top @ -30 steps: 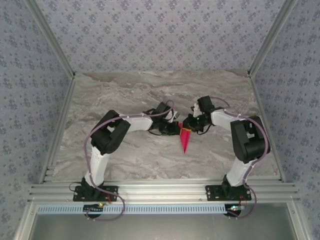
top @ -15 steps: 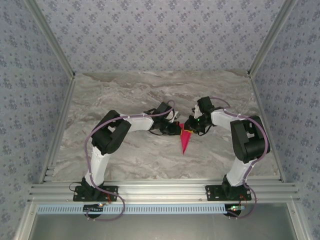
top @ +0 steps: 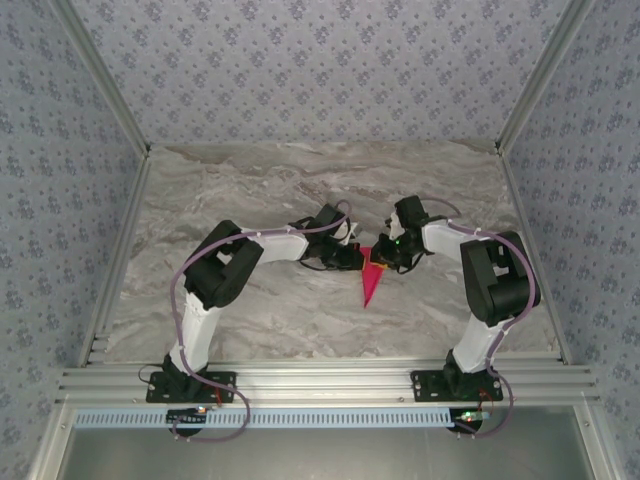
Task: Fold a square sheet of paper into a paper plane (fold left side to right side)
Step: Fold the wing for the fifth time at the center of the table.
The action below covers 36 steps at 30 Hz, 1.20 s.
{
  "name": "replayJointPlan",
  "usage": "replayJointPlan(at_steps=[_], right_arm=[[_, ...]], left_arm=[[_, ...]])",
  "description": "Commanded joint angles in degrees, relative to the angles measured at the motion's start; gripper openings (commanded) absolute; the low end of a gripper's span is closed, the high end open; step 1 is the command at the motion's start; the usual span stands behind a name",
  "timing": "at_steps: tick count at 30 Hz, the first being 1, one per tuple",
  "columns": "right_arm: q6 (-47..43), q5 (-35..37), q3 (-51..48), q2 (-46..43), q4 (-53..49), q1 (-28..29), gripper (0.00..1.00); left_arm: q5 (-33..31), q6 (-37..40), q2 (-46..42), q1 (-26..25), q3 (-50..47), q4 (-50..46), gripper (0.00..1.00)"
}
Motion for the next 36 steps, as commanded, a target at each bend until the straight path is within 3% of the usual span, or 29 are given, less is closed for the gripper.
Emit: replayJointPlan(at_steps=[1, 12, 21, 26, 36], right_arm=[[-0.3, 1.5, -1.3, 0.7, -1.7, -0.7, 0.17], [-0.2, 0.9, -1.8, 0.5, -1.0, -0.9, 0.17], [0.1, 0.4, -1.8, 0.7, -0.4, -0.8, 0.17], [-0.1, 0.4, -1.9, 0.7, -0.3, -0.7, 0.17], [-0.2, 0.2, -1.8, 0.7, -0.7, -0.6, 0.18]], left_arm=[[-0.4, 0.4, 0.8, -0.6, 1.1, -1.5, 0.11], [-2.1, 0.5, -7.8, 0.6, -4.0, -1.3, 0.27], [1.3, -3.4, -17.8, -1.1, -11.1, 3.3, 0.24], [5.0, -9.0, -16.2, -4.9, -11.3, 9.8, 0.23], [3.2, -10.0, -9.8, -7.9, -9.2, 9.8, 0.25]])
